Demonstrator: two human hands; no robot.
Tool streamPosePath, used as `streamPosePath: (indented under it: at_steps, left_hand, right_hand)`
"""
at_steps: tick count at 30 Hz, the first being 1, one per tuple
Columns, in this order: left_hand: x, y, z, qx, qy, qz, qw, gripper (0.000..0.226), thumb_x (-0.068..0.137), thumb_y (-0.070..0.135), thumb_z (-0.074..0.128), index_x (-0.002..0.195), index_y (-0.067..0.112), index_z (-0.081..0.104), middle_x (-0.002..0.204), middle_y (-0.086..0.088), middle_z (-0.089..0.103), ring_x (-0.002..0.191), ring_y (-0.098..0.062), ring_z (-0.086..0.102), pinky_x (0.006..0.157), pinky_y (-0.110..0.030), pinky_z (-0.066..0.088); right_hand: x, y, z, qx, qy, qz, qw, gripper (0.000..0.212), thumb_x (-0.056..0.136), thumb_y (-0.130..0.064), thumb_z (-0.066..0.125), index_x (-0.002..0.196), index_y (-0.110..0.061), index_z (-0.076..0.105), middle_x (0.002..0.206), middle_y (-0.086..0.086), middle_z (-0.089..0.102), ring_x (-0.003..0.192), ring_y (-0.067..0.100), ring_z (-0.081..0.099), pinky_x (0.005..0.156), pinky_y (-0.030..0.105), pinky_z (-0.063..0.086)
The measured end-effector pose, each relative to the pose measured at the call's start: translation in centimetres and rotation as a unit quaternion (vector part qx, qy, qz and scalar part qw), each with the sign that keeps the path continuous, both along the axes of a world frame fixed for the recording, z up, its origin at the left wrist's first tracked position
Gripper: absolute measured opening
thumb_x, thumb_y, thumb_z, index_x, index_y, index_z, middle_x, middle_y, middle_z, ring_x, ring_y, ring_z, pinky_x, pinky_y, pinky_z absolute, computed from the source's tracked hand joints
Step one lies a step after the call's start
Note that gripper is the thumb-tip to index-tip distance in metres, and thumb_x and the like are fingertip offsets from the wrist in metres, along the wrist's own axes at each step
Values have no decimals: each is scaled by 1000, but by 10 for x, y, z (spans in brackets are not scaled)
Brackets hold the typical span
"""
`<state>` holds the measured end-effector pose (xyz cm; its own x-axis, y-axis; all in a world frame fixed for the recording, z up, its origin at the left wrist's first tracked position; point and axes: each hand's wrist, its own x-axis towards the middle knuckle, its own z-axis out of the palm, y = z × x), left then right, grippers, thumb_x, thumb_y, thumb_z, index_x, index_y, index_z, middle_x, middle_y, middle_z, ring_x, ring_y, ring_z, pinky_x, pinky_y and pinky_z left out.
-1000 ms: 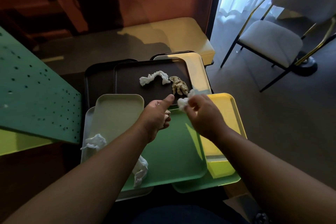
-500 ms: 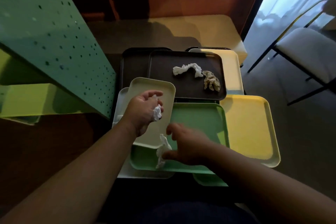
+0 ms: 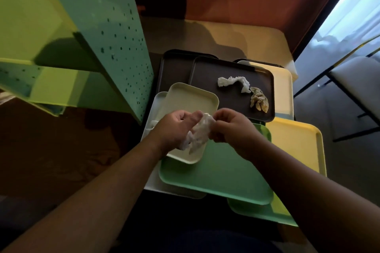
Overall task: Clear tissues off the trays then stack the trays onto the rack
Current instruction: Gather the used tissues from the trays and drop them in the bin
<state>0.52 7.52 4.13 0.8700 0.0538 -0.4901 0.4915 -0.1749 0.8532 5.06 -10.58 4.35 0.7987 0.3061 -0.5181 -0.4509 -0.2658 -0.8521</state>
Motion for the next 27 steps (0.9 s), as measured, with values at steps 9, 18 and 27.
streamPosePath:
  at_steps: [9, 18, 27]
  left_hand:
    - [-27, 39, 3, -9, 27, 124, 992, 32, 98, 43, 53, 101, 16, 71, 87, -10, 77, 80, -27, 74, 76, -44, 61]
    - [-41, 83, 14, 50, 4, 175, 983, 25, 92, 2, 54, 99, 19, 71, 85, -4, 74, 67, -13, 69, 54, -23, 55]
    - [-21, 64, 1, 57, 20, 157, 986, 19, 91, 28, 62, 89, 10, 66, 74, -2, 65, 66, -16, 60, 60, -25, 47]
  right_hand:
    - [-10, 71, -3, 114, 75, 47, 990, 35, 91, 16, 54, 110, -8, 69, 101, 11, 75, 82, 20, 72, 75, 29, 60]
    - [-11, 118, -42, -265, -291, 309, 866, 53, 95, -33, 68, 146, -33, 53, 143, 0, 51, 102, 18, 61, 82, 31, 49]
    - [10, 89, -50, -235, -202, 148, 939, 12, 98, -23, 62, 94, -17, 71, 83, 4, 70, 72, 20, 63, 60, 28, 49]
